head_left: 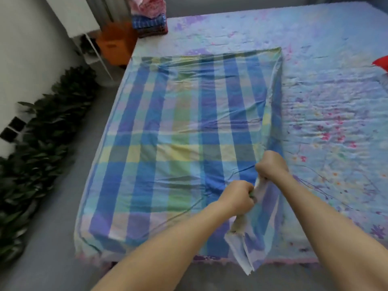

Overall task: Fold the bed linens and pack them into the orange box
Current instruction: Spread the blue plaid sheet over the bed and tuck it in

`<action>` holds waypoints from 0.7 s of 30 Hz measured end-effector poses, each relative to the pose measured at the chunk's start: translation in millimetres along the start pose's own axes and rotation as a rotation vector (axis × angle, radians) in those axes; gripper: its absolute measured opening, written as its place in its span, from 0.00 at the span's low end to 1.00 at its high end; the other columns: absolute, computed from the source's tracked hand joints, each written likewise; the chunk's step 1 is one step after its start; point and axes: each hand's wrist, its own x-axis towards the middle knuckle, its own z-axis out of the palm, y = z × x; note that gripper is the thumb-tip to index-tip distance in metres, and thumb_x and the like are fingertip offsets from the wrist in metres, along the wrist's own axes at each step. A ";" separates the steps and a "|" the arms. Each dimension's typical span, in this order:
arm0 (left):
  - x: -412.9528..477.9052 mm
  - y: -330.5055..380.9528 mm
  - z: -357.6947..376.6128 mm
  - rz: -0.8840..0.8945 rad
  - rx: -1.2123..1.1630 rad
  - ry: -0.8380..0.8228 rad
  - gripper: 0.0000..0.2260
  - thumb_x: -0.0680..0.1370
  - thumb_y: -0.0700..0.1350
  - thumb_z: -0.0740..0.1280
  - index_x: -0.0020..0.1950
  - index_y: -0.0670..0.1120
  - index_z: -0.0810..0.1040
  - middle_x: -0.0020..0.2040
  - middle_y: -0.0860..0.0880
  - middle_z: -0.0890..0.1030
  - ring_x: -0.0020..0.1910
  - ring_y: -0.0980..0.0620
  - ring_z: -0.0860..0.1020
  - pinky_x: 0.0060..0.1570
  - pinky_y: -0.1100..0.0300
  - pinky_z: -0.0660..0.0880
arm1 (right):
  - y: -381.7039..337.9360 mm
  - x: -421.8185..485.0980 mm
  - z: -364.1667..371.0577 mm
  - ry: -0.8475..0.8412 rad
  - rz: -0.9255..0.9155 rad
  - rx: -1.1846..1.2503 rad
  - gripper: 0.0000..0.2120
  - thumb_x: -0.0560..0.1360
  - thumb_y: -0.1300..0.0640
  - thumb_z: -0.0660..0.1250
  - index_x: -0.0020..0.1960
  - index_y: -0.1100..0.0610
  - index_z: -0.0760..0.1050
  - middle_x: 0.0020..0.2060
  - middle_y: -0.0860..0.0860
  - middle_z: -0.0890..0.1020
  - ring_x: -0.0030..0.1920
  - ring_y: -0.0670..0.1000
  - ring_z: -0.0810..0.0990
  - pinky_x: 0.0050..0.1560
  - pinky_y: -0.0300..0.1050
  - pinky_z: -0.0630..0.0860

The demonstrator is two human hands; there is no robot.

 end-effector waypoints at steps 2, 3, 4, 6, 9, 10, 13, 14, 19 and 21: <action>-5.9 -29.1 -30.7 -0.040 -0.084 0.024 0.13 0.73 0.42 0.66 0.30 0.45 0.68 0.30 0.44 0.72 0.37 0.45 0.71 0.28 0.59 0.59 | -27.3 -1.6 1.0 0.040 -0.009 0.104 0.20 0.58 0.58 0.61 0.43 0.70 0.78 0.41 0.66 0.80 0.46 0.64 0.81 0.42 0.51 0.76; -12.6 -41.5 -46.7 -0.053 -0.153 0.048 0.14 0.72 0.45 0.66 0.28 0.46 0.67 0.27 0.48 0.68 0.32 0.50 0.69 0.26 0.63 0.58 | -43.5 -3.0 0.4 0.076 -0.035 0.147 0.23 0.54 0.57 0.58 0.41 0.71 0.78 0.37 0.67 0.80 0.42 0.64 0.81 0.39 0.50 0.75; -21.4 -45.6 -62.1 -0.062 -0.246 0.065 0.13 0.70 0.46 0.67 0.28 0.46 0.67 0.26 0.50 0.66 0.28 0.55 0.67 0.24 0.66 0.58 | -60.1 -9.9 -5.4 0.125 -0.067 0.180 0.24 0.53 0.57 0.56 0.40 0.71 0.78 0.36 0.68 0.80 0.40 0.63 0.81 0.38 0.49 0.74; -56.9 -81.8 -101.6 -0.053 -0.455 0.107 0.07 0.68 0.47 0.67 0.32 0.47 0.73 0.26 0.52 0.67 0.26 0.59 0.64 0.25 0.67 0.59 | -126.4 -41.0 6.4 0.196 -0.180 0.176 0.23 0.54 0.56 0.57 0.39 0.71 0.78 0.36 0.68 0.80 0.40 0.64 0.80 0.37 0.49 0.72; -131.7 -157.9 -146.5 -0.069 -0.625 0.196 0.08 0.68 0.47 0.67 0.38 0.42 0.78 0.32 0.51 0.73 0.33 0.58 0.70 0.33 0.63 0.65 | -234.2 -105.7 48.6 0.198 -0.415 0.135 0.10 0.63 0.57 0.60 0.34 0.65 0.74 0.36 0.67 0.77 0.41 0.63 0.76 0.39 0.49 0.66; -157.4 -186.5 -155.7 -0.105 -0.658 0.231 0.12 0.67 0.48 0.67 0.42 0.40 0.79 0.34 0.50 0.75 0.35 0.57 0.71 0.35 0.61 0.66 | -265.9 -127.3 70.0 0.170 -0.484 0.118 0.07 0.65 0.59 0.61 0.33 0.63 0.71 0.39 0.66 0.78 0.42 0.63 0.76 0.39 0.48 0.65; -225.6 -289.9 -165.1 -0.316 -0.750 0.364 0.08 0.71 0.46 0.70 0.45 0.43 0.80 0.35 0.53 0.79 0.35 0.60 0.74 0.37 0.64 0.69 | -345.1 -182.5 166.1 -0.036 -0.643 0.007 0.03 0.69 0.62 0.64 0.40 0.62 0.73 0.48 0.62 0.80 0.51 0.62 0.77 0.41 0.46 0.65; -239.3 -323.5 -160.5 -0.400 -0.751 0.411 0.03 0.73 0.44 0.70 0.43 0.45 0.80 0.32 0.55 0.79 0.32 0.61 0.73 0.35 0.65 0.69 | -361.4 -196.0 203.6 -0.126 -0.669 -0.033 0.07 0.71 0.61 0.64 0.48 0.62 0.74 0.51 0.61 0.80 0.53 0.62 0.77 0.44 0.47 0.68; -258.1 -469.3 -76.5 -0.669 -0.698 0.435 0.05 0.75 0.41 0.65 0.50 0.45 0.77 0.43 0.48 0.77 0.44 0.52 0.75 0.46 0.65 0.71 | -362.4 -220.8 368.8 -0.534 -0.636 -0.245 0.21 0.76 0.55 0.61 0.68 0.56 0.64 0.60 0.59 0.76 0.62 0.61 0.74 0.56 0.50 0.72; -244.8 -495.7 -47.4 -0.697 -0.730 0.461 0.07 0.77 0.34 0.63 0.54 0.42 0.75 0.47 0.45 0.75 0.50 0.50 0.73 0.46 0.67 0.69 | -336.6 -216.1 398.3 -0.536 -0.605 -0.336 0.20 0.77 0.52 0.60 0.67 0.56 0.66 0.61 0.59 0.76 0.62 0.61 0.74 0.57 0.50 0.71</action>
